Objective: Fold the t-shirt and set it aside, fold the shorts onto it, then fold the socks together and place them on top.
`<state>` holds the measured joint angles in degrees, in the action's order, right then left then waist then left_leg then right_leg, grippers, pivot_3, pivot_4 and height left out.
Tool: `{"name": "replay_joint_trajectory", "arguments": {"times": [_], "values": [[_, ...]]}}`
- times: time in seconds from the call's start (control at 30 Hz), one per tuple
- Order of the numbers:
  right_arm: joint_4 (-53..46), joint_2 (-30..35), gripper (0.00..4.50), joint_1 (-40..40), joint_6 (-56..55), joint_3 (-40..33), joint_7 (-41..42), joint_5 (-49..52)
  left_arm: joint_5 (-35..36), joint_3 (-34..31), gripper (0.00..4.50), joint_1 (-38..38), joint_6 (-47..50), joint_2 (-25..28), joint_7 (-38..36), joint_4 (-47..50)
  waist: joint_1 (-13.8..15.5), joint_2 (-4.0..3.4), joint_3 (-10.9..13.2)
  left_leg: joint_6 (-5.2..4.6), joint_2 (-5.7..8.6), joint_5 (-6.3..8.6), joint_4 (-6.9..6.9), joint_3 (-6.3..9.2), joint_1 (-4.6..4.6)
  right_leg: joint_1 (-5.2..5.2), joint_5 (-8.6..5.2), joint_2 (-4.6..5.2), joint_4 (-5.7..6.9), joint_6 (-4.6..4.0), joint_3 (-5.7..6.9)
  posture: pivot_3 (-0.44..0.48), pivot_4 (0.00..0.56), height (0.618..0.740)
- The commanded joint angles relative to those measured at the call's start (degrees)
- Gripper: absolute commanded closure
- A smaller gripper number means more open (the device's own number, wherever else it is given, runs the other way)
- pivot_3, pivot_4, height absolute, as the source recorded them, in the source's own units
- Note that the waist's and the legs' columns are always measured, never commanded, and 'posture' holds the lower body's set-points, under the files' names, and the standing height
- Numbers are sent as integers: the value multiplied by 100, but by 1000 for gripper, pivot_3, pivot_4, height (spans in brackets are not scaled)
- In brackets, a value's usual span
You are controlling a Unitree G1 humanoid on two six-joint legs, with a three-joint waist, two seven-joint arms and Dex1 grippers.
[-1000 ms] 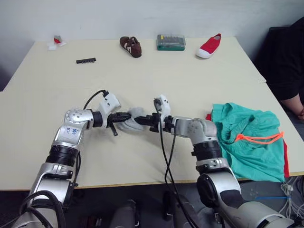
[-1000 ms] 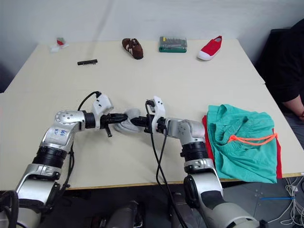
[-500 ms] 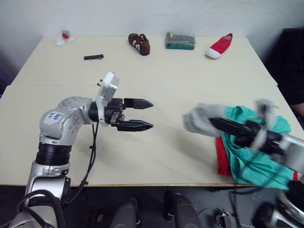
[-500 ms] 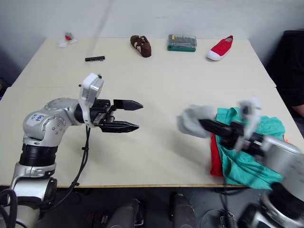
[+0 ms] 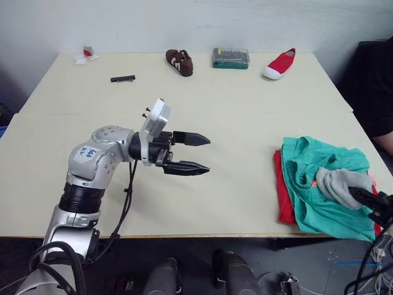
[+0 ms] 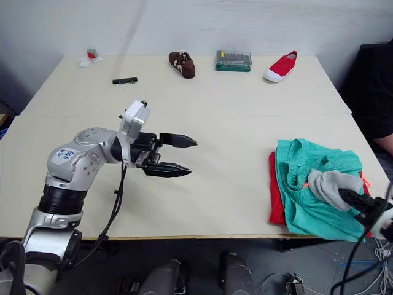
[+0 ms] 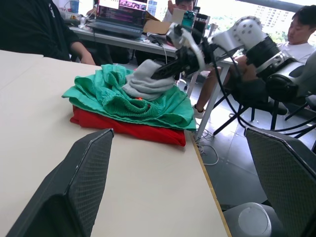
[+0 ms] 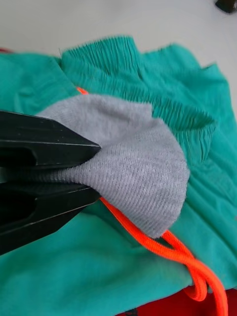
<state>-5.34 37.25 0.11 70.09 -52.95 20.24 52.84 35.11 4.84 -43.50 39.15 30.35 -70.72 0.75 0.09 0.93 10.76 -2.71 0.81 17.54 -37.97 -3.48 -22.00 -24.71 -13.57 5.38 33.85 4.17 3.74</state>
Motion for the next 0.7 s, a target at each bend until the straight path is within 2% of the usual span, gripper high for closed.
{"name": "replay_joint_trajectory", "arguments": {"times": [0.03, 0.13, 0.2, 0.27, 0.33, 0.47, 0.57, 0.7], "values": [[214, -13, 3177, 142, -989, 189, 277, -476, 2, -55, 0, -158, 11, 51, 9, -30, 9, 0, 0, -1, 2, 1, 0, 0, -1, -1, 3, 0, 2, 4, -1, 0, 150, 740], [-44, 134, 2154, 647, -1532, 314, 762, -729, 103, -72, 0, -142, 257, 195, -97, -99, 28, -1, 0, -7, 3, 6, 0, 2, -3, -1, 4, 0, 2, 7, 1, 0, 150, 740], [-421, 604, 1466, 1437, -2269, 543, 1460, -1352, 95, -89, 0, -46, 363, 372, -177, -129, 45, -6, 2, -8, 3, 8, 0, 3, -8, -5, 4, 0, 0, 7, 3, 0, 150, 740], [-603, 1123, 789, 2075, -2678, 193, 2117, -1631, 76, -127, 0, 105, 400, 615, -294, -102, 83, -46, 9, -17, 10, 16, -2, 1, -12, -8, -1, 3, -2, 16, 1, 0, 150, 740], [-555, 1523, 117, 2587, -2927, -453, 2806, -1673, 166, -226, 0, 229, 528, 889, -409, -67, 88, -48, 11, -19, 13, 23, -5, -5, -7, -5, -7, 2, -2, 25, -3, 0, 150, 740], [-220, 2048, 53, 3483, -3484, -1751, 4352, -1856, 438, -582, 0, 468, 886, 1570, -755, -86, 97, -36, 20, -18, 8, 25, -11, -6, -4, 0, -7, 0, -7, 26, -2, 0, 150, 740], [26, 2366, 53, 4023, -3332, -2568, 5495, -1703, 669, -939, 0, 603, 1107, 2087, -1018, -152, 127, -20, 29, -7, -3, 28, -9, 2, 2, 7, -18, -6, -8, 9, 11, 0, 150, 740], [580, 2661, 53, 4256, -3383, -2814, 6276, -1807, 729, -1372, 0, 738, 1217, 2551, -1043, -336, 128, -20, 29, -2, -4, 31, -11, 12, 3, 13, -32, 4, -22, -17, 13, 0, 150, 740]]}}
